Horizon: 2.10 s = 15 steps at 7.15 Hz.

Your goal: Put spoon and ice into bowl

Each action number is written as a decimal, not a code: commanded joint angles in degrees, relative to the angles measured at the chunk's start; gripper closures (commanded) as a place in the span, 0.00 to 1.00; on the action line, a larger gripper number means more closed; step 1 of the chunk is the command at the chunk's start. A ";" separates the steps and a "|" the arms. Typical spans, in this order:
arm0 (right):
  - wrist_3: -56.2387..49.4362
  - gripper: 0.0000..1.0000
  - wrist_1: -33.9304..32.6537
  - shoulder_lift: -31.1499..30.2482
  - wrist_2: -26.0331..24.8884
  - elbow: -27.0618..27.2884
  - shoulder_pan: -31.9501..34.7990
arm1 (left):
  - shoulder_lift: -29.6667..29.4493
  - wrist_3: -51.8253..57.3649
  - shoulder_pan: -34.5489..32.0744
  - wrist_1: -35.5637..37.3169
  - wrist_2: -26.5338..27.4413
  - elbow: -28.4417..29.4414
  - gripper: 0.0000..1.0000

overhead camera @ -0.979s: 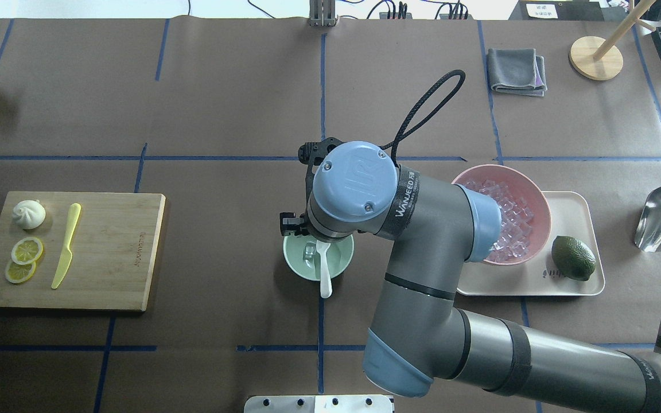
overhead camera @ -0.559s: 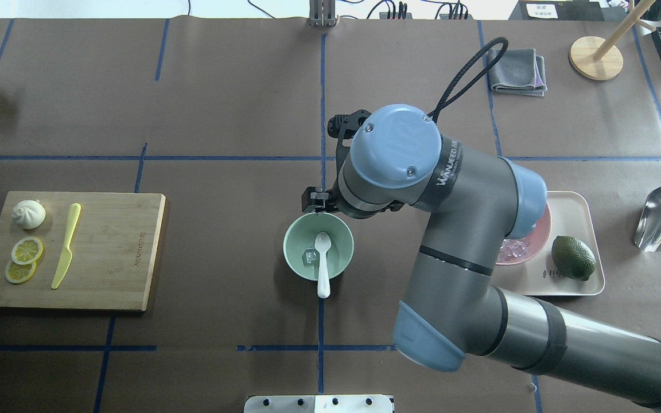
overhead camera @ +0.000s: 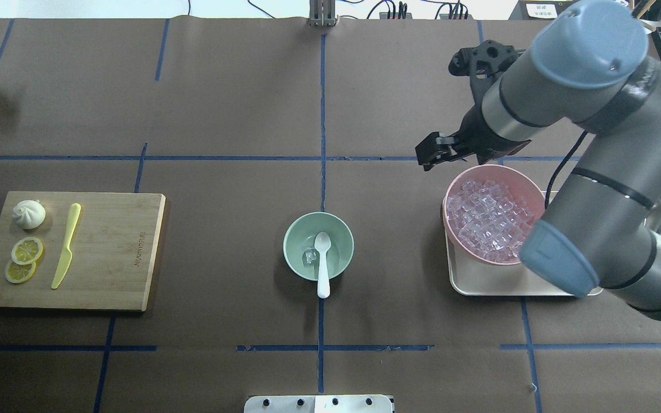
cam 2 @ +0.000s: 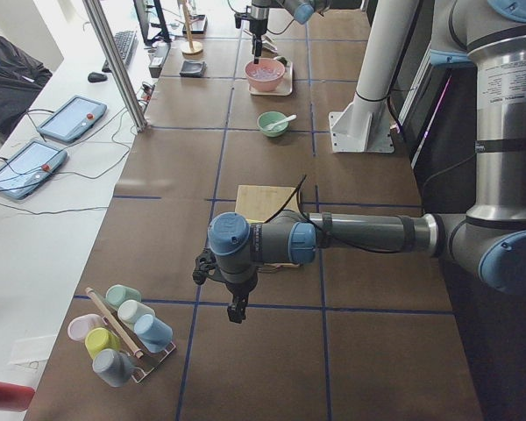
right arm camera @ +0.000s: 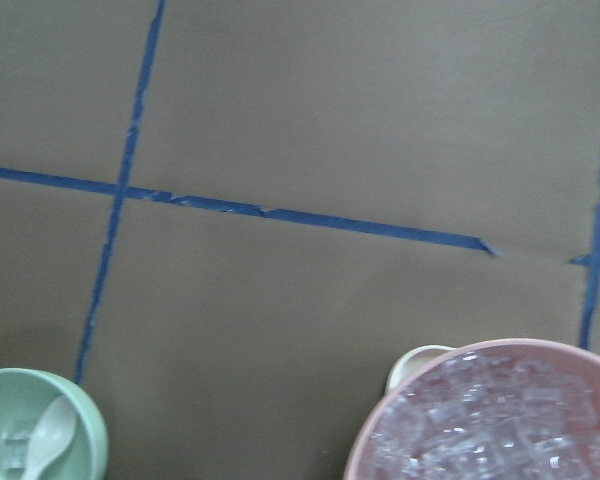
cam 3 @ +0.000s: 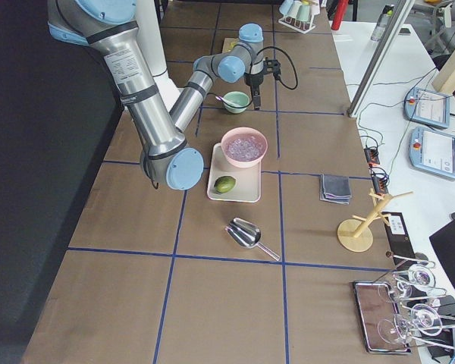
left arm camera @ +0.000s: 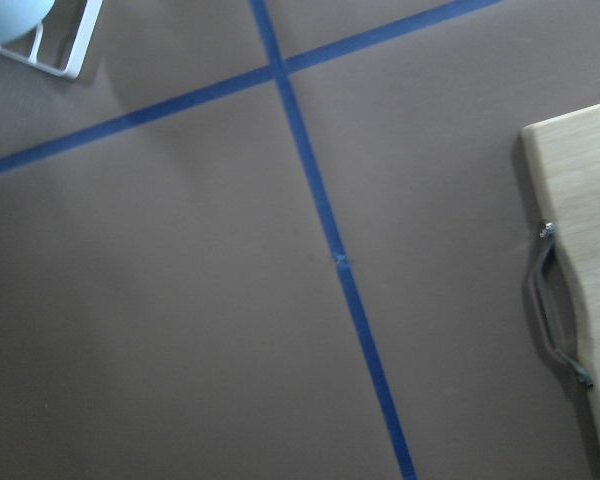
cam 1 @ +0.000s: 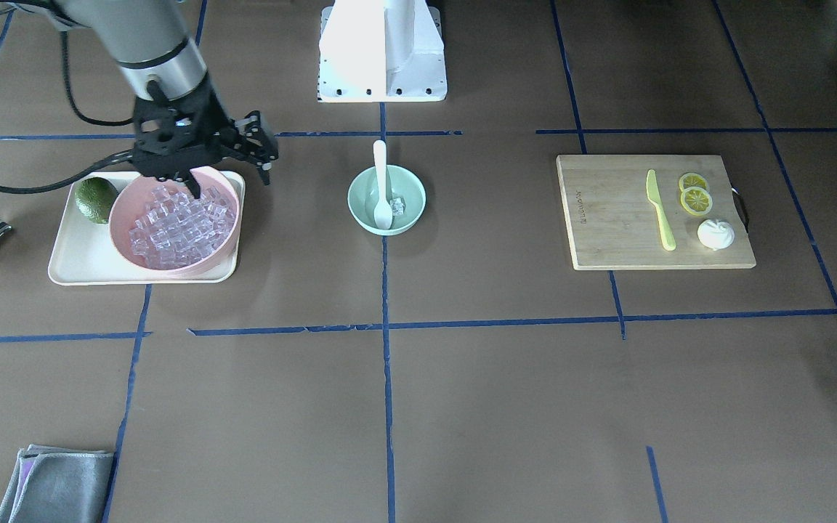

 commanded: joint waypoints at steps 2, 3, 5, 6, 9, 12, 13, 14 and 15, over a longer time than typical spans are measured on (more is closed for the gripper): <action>-26.12 0.00 -0.11 -12.63 8.82 -0.19 17.83 | -1.74 -5.60 -1.61 1.78 -0.01 0.76 0.00; -35.01 0.00 0.24 -16.24 11.80 -3.33 23.90 | -1.74 -7.34 -1.70 1.78 -0.62 0.94 0.00; -47.36 0.00 0.59 -21.01 13.33 -10.62 31.83 | -1.65 -9.03 -1.70 1.07 -5.97 1.99 0.00; -55.49 0.00 0.77 -21.98 13.68 -16.05 36.65 | -1.47 -9.03 -1.70 0.99 -6.08 1.82 0.00; -65.68 0.00 0.86 -24.70 21.13 -27.34 47.68 | -1.47 -9.03 -1.70 0.99 -6.08 1.73 0.00; -65.16 0.00 4.27 -25.59 20.71 -27.35 47.69 | -1.21 -8.85 -1.70 0.90 -6.08 1.82 0.00; -64.63 0.00 6.03 -26.29 20.36 -27.53 47.69 | -1.12 -8.85 -1.70 0.90 -6.08 1.65 0.00; -61.93 0.00 8.91 -27.08 20.27 -27.97 47.69 | -1.12 -8.77 -1.61 0.90 -6.08 1.82 0.00; -58.68 0.00 11.21 -27.17 20.18 -28.06 47.69 | -1.12 -8.77 -1.61 0.90 -6.08 1.82 0.00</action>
